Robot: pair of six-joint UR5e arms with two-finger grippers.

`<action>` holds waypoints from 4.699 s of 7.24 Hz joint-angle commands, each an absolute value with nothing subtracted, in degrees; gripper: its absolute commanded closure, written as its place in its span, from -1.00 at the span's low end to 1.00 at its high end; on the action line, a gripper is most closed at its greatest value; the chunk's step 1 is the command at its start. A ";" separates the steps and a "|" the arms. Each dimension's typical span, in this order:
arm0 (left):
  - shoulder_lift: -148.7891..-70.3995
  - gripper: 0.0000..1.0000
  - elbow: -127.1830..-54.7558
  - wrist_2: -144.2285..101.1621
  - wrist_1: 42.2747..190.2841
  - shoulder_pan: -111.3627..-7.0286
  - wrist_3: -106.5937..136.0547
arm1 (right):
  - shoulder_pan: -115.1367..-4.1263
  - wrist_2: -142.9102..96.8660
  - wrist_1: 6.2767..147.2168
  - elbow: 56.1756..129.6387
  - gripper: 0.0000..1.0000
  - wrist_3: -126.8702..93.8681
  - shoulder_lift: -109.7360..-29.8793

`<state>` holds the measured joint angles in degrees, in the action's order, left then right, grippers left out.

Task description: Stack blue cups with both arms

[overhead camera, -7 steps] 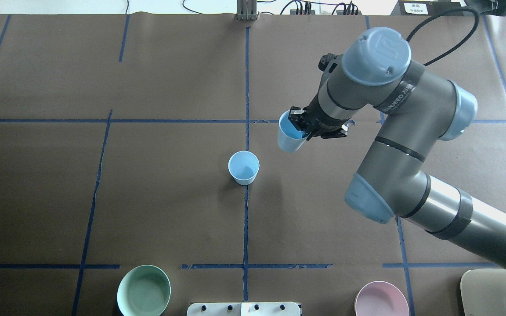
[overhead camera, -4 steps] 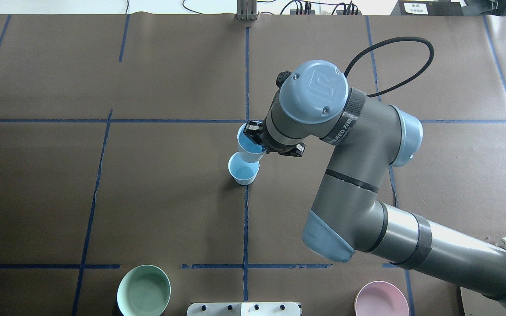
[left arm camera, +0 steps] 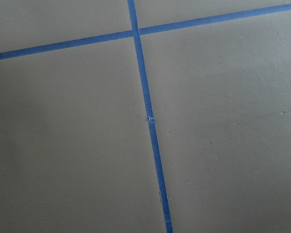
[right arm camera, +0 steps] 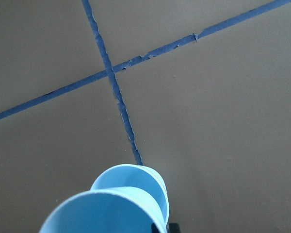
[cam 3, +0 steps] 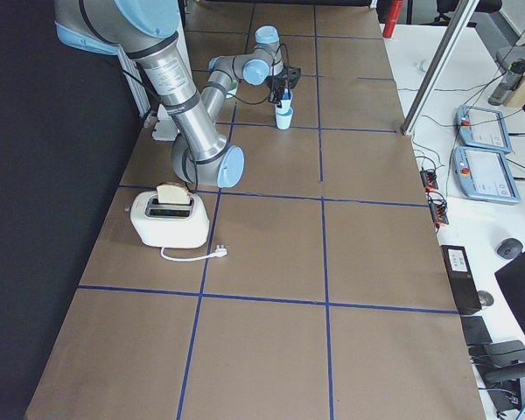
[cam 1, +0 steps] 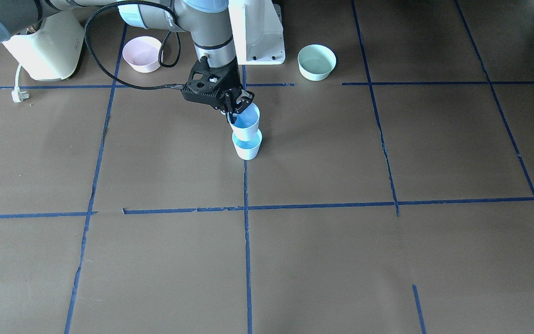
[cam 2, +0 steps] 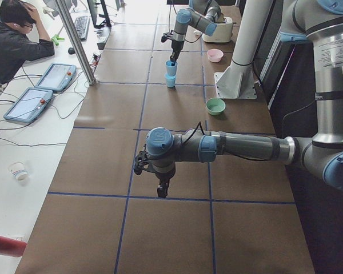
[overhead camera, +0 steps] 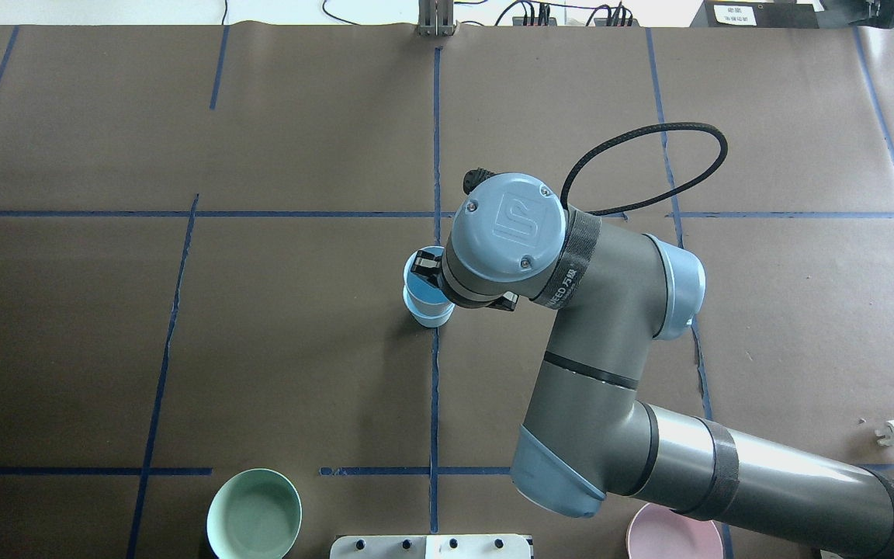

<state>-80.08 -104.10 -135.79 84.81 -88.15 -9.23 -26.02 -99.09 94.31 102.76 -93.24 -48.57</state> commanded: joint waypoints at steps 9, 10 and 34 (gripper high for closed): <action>-80.16 -1.00 -102.66 -135.26 84.73 -88.15 -9.23 | -50.47 -125.18 94.22 102.57 -1.00 -61.98 -58.50; -80.33 -1.00 -102.74 -135.18 84.73 -88.15 -9.14 | -56.63 -129.42 94.31 102.57 -1.00 -50.04 -63.32; -79.72 -1.00 -101.25 -134.91 84.55 -88.33 -9.32 | -86.22 -135.26 93.69 102.31 -1.00 7.29 -101.25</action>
